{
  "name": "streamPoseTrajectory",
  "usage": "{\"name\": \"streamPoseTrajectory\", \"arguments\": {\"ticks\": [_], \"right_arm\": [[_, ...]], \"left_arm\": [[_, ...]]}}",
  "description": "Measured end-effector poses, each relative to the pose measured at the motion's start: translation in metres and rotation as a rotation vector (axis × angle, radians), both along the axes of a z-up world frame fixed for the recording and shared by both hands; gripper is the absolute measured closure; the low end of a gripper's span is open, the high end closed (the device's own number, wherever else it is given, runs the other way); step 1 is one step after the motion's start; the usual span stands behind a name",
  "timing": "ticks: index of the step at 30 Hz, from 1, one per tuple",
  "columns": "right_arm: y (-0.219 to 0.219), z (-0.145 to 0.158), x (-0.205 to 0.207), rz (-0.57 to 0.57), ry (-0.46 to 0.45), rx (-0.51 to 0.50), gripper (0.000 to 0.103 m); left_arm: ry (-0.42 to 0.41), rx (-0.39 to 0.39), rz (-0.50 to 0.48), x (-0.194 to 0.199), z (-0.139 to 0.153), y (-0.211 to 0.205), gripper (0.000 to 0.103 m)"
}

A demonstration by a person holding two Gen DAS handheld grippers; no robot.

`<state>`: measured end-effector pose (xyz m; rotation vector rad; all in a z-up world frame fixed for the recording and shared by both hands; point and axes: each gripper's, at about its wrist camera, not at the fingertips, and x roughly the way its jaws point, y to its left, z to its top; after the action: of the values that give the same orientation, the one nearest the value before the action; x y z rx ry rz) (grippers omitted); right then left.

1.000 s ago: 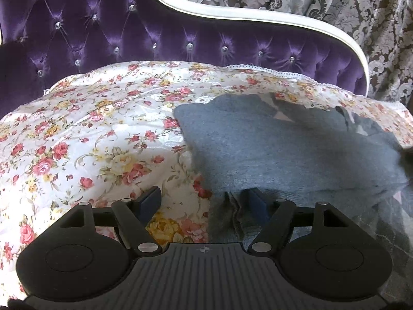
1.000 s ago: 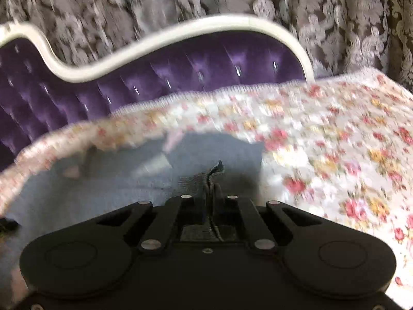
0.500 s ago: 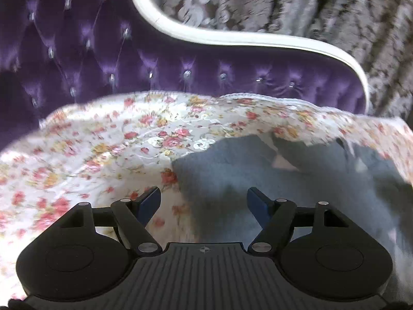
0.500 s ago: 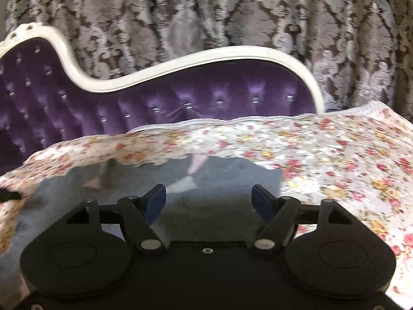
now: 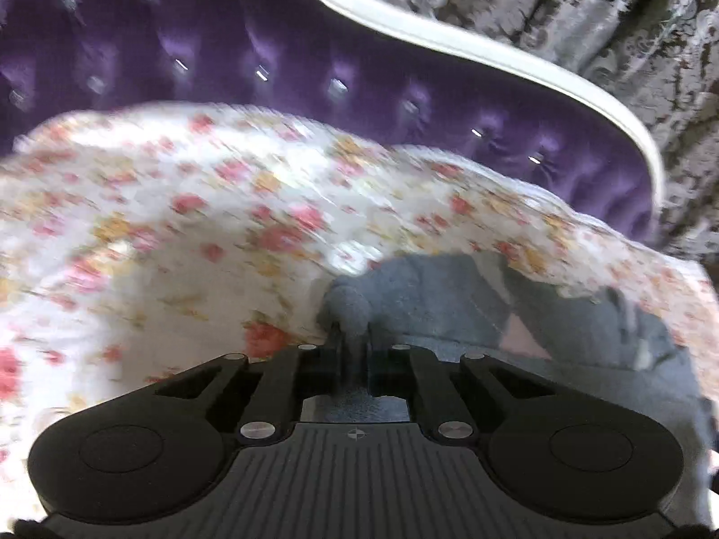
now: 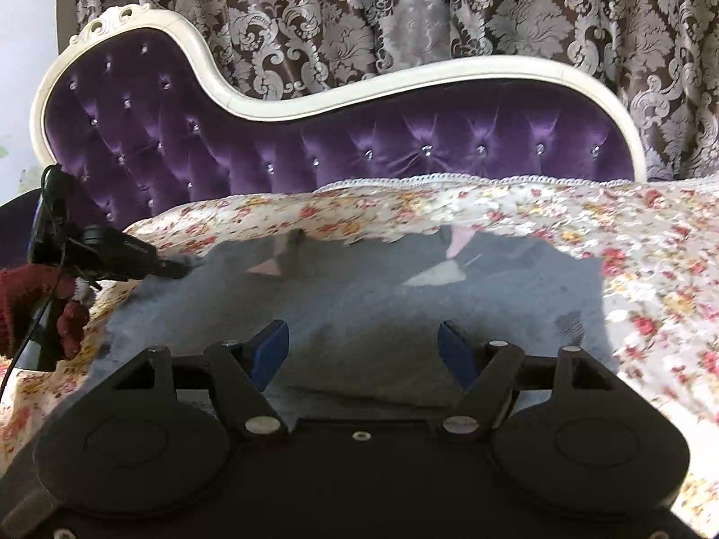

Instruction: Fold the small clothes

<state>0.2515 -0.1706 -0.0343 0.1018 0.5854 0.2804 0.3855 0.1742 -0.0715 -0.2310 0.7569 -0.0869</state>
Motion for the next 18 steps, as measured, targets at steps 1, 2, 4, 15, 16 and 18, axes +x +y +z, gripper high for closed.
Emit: {"name": "streamPoseTrajectory", "arguments": {"ticks": [1, 2, 4, 15, 16, 18], "right_arm": [[0.001, -0.001, 0.000, -0.001, 0.003, 0.001, 0.027], [0.001, -0.002, -0.001, -0.002, 0.008, 0.002, 0.027], [0.001, -0.004, 0.000, -0.004, 0.023, 0.004, 0.027], [-0.018, 0.010, -0.023, -0.033, 0.034, 0.049, 0.019], [-0.021, 0.012, -0.027, -0.036, 0.038, 0.054, 0.019], [-0.027, 0.016, -0.037, -0.041, 0.048, 0.062, 0.018]], "left_arm": [[-0.004, 0.023, 0.028, -0.002, -0.001, 0.001, 0.094], [0.005, 0.023, 0.040, -0.002, -0.005, 0.003, 0.094], [0.002, -0.010, 0.054, -0.002, -0.008, 0.008, 0.094], [-0.052, 0.054, 0.003, -0.042, 0.021, -0.005, 0.017], [-0.061, 0.069, -0.007, -0.055, 0.026, -0.007, 0.010], [-0.071, 0.092, -0.024, -0.079, 0.034, -0.012, 0.005]]}}
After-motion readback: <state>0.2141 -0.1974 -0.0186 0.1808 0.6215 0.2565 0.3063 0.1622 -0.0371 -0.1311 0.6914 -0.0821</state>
